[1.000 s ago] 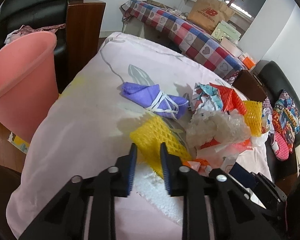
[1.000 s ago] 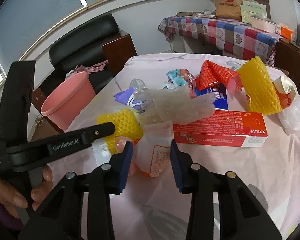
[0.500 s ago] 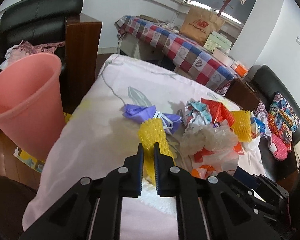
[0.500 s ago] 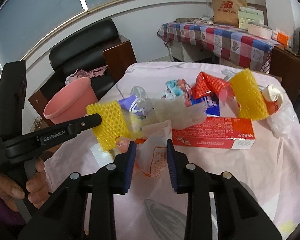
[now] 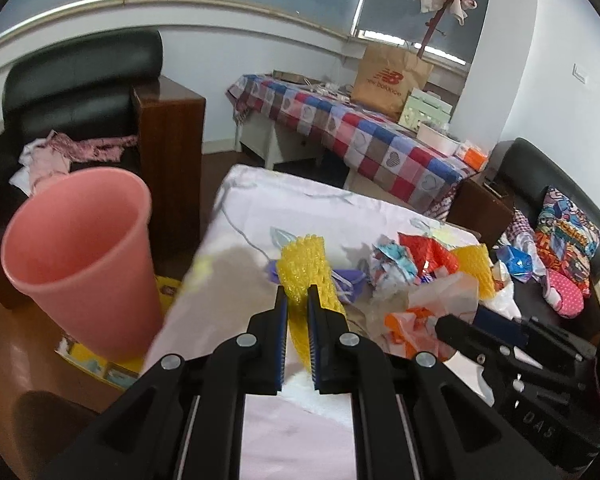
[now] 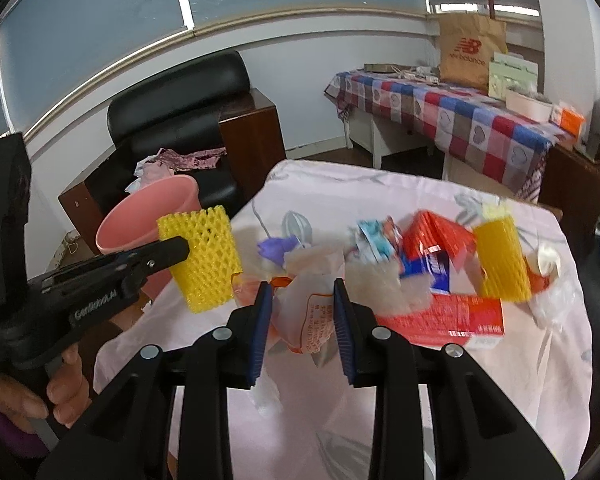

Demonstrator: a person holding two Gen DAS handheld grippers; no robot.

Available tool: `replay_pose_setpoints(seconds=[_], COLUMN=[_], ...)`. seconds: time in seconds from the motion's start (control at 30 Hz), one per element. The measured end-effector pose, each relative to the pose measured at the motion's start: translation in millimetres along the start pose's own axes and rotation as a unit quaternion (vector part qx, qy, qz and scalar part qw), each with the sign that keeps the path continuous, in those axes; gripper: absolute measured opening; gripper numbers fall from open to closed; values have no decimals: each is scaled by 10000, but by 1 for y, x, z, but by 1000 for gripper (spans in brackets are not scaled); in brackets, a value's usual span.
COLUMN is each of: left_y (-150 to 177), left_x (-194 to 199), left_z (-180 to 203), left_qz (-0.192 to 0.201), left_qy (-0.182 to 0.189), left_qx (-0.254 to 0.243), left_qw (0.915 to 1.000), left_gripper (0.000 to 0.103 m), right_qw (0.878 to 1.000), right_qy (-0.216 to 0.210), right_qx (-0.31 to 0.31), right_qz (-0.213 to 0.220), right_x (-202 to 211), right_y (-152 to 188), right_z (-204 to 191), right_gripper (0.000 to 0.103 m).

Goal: Collect trash
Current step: 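Carry the yellow net and white paper bag over the pink bin with both tools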

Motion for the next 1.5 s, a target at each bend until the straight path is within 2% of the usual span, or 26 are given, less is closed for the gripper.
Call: replay_pose_setpoints(seconds=[0.23,0.63,0.83,1.07,1.23,1.5], left_y=[-10,-25,-39,-59,-69,-73], left_x=[10,20,28,37,30,-2], left_z=[-21,-78,-111,-166,-202,-239], left_qz=[147,225,372,527,450,38], left_qy=[-263,-781,-1084,-1565,-1848,-1839], left_qx=[62,302,398,574,610,685], left_qw=[9995,9962,9926,9846,9799,9805], left_gripper=[9,9,9,9,9,9], right_qw=[9998,9973,9947,9905,9870,9811], right_qy=[-143,-444,-687,-1023,-1233,-1434], right_qx=[134,583,763,921,1022,1077], right_qz=[50,78,72,29,-153,-721], right_x=[-13,-42,-62,-96,-126,-176], right_y=[-27,-57,-74,-99,-107,-103], right_z=[-22,-78,-109,-151,-179,-204], right_gripper=[31,31,31,31,31,31])
Point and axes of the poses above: each gripper's, at about its wrist camera, not at the fingertips, and x roughly against the way its jaws point, z to its right, y to its underside, the point moved 2 cm from there along -x, roughly the way its jaws point, and after that the axes turned 2 degrees about z, right-handed, at the moved point
